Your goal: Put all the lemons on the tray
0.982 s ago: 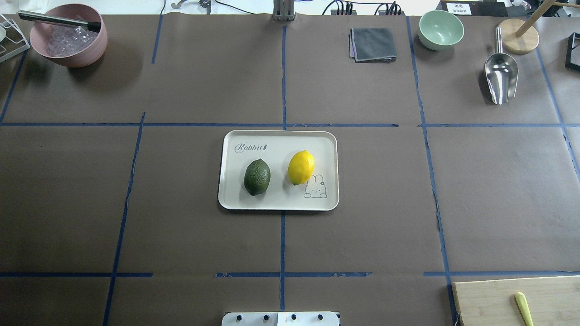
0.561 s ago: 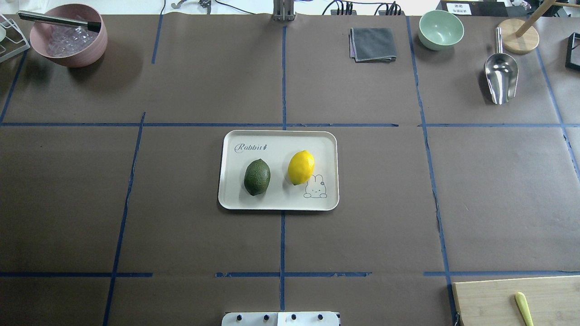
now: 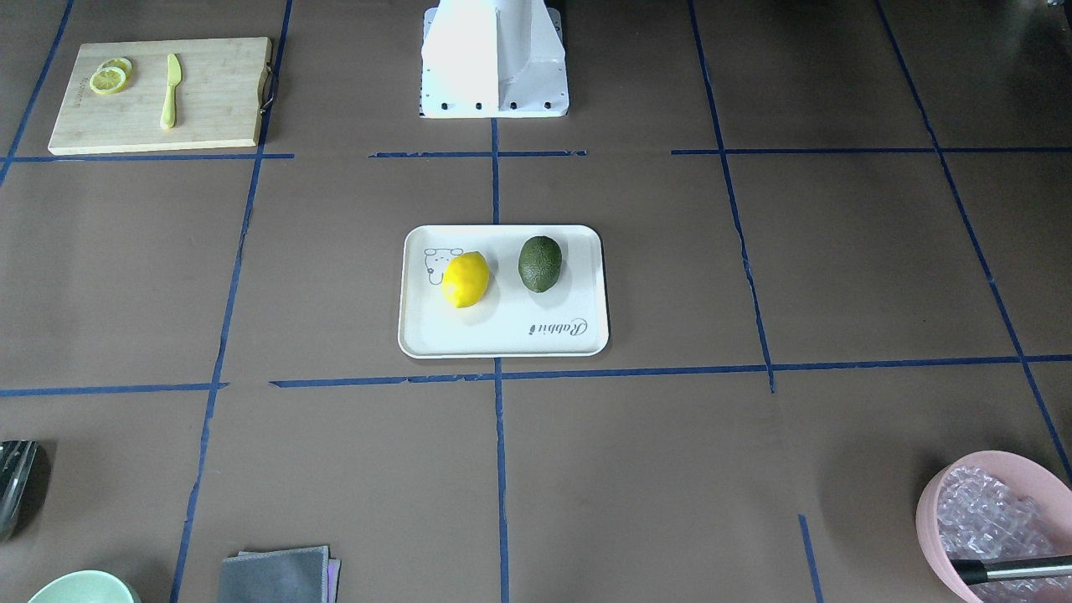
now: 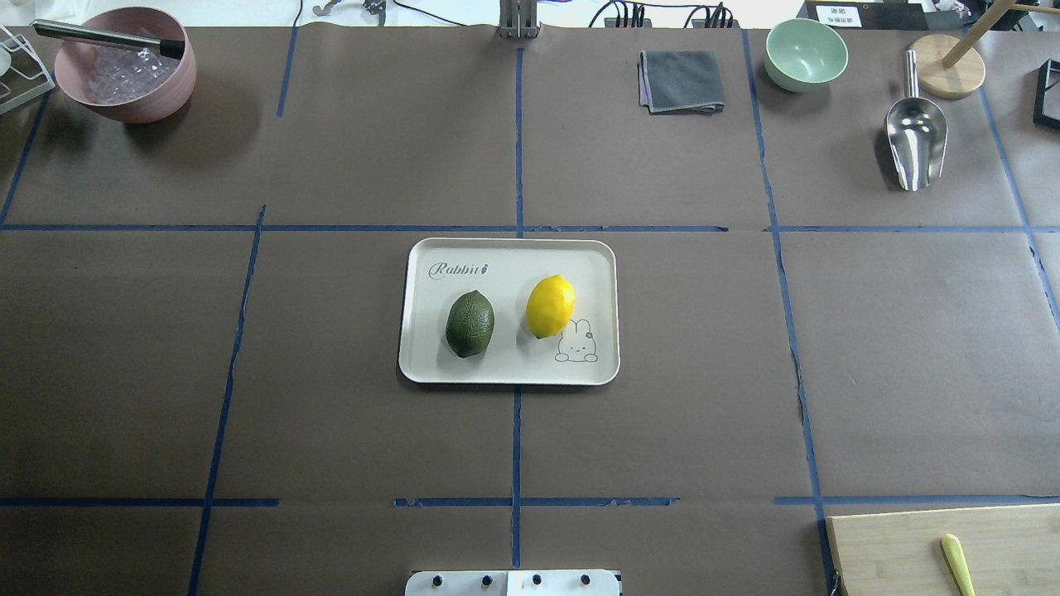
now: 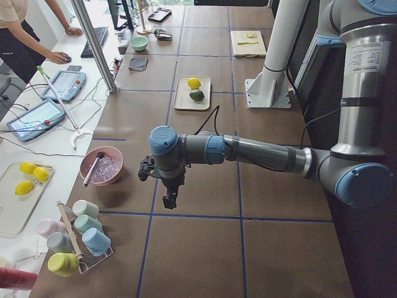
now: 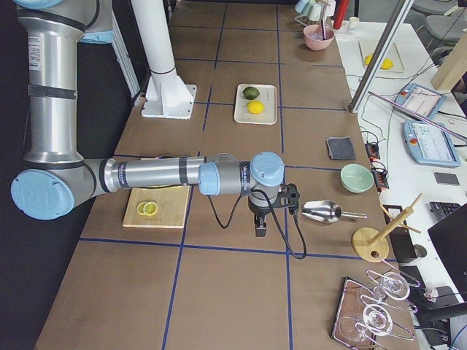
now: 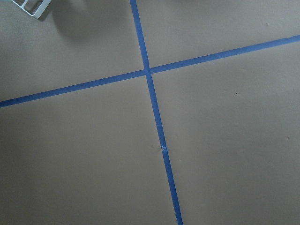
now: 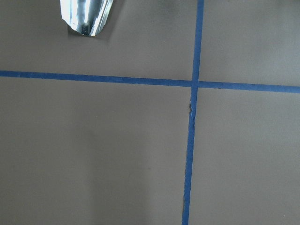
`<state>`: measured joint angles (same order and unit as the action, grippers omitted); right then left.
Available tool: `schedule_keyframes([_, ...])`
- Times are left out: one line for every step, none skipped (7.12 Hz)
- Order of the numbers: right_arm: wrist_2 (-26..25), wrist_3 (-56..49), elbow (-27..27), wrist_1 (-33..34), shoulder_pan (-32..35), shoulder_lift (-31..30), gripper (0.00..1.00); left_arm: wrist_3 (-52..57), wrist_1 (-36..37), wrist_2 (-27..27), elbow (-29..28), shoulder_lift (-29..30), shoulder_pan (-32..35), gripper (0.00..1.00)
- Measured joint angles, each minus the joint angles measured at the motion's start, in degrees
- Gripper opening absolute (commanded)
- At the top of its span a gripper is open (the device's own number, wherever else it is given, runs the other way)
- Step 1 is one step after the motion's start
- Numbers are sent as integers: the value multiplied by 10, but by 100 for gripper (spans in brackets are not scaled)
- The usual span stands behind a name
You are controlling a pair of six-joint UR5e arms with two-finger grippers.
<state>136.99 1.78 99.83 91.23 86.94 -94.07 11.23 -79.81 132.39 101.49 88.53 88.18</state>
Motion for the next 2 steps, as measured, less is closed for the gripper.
schedule_keyframes([0, -5, 2, 0, 0, 0, 100, 0, 2, 0, 7, 1, 0, 100])
schedule_keyframes([0, -7, 3, 0, 1, 0, 100, 1, 5, 2, 24, -2, -1, 100])
